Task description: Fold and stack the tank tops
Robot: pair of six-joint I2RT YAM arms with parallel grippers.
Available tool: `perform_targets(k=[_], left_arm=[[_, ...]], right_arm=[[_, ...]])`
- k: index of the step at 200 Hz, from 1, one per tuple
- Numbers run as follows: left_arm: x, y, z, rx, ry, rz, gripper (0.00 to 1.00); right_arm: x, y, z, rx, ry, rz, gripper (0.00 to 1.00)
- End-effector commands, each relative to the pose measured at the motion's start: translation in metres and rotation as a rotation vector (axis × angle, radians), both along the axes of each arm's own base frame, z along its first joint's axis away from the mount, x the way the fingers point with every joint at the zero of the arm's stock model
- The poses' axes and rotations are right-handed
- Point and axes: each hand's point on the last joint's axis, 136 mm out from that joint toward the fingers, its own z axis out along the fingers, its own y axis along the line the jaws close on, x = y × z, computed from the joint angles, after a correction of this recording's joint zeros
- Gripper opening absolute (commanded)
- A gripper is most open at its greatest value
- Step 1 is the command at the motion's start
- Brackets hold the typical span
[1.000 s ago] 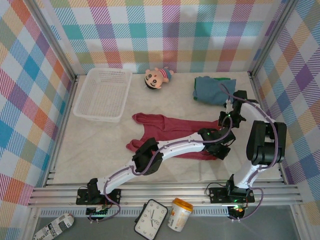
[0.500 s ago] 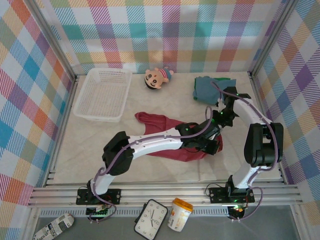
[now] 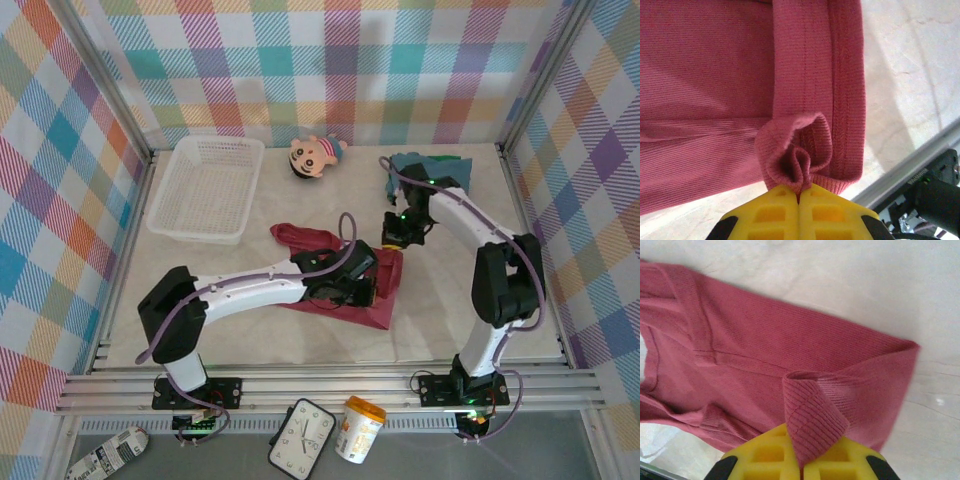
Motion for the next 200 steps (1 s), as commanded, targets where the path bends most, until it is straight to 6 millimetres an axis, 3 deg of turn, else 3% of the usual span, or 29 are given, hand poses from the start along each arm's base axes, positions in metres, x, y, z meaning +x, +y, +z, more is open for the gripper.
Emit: perform_targets(k=[1, 46, 102, 128, 148, 200], left_arm=[[0.004, 0.028, 0.003, 0.041, -0.004, 0.078, 0.00], [0.007, 0.061, -0.021, 0.093, 0.043, 0.150, 0.01], [0.016, 0.093, -0.038, 0.216, 0.031, 0.195, 0.05], [0.018, 0.101, -0.043, 0.260, 0.030, 0.209, 0.12], [0.019, 0.113, -0.046, 0.316, 0.021, 0.228, 0.17], [0.021, 0.155, -0.039, 0.481, -0.015, 0.333, 0.35]], right_arm=[[0.007, 0.032, 0.000, 0.054, 0.024, -0.010, 0.07], [0.015, 0.068, -0.015, 0.074, 0.051, 0.013, 0.09], [0.027, 0.082, -0.030, 0.103, 0.071, -0.022, 0.10], [0.031, 0.090, -0.032, 0.145, 0.082, -0.047, 0.17], [0.036, 0.099, -0.029, 0.203, 0.075, -0.076, 0.28], [0.053, 0.123, -0.014, 0.408, 0.070, -0.128, 0.34]])
